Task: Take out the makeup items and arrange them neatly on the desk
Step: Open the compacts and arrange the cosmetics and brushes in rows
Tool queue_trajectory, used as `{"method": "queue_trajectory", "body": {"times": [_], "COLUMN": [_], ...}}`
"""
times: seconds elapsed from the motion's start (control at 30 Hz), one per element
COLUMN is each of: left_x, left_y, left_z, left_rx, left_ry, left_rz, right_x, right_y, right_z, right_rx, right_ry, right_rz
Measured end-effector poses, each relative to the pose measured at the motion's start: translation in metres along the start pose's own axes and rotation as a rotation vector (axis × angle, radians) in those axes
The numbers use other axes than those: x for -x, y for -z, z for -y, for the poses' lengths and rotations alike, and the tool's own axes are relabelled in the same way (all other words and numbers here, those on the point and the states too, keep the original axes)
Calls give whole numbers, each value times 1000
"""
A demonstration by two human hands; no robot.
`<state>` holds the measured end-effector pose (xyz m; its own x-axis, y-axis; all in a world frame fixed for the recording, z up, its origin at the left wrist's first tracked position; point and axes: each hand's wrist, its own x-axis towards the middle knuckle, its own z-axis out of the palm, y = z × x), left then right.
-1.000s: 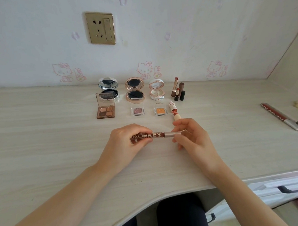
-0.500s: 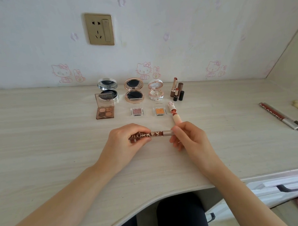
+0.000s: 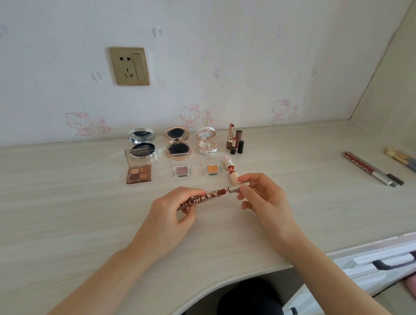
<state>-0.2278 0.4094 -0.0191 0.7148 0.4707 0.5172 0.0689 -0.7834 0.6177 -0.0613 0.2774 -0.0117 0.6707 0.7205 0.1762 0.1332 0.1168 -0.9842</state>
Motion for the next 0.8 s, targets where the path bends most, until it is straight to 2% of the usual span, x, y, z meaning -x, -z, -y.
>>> {"method": "queue_trajectory", "body": {"times": [0.17,0.37,0.57,0.8], "left_x": [0,-10,-35,-50], "left_y": [-6,-23,-57,-102], "left_z": [-17,-31,-45,-50], "left_rx": [62,-9,-62,-368], "left_ry": [64,-25,-96,-186], "left_rz": [134,286,309,253], "right_x": [-9,-34,-68,-97], "right_y": [18,47,65,70], "right_z": [11,19,25,20], "right_rx": [17,45,88,246], "right_ry": [-4,-54,-125,-151], "right_rz": [-53,-66,-54,-81]}}
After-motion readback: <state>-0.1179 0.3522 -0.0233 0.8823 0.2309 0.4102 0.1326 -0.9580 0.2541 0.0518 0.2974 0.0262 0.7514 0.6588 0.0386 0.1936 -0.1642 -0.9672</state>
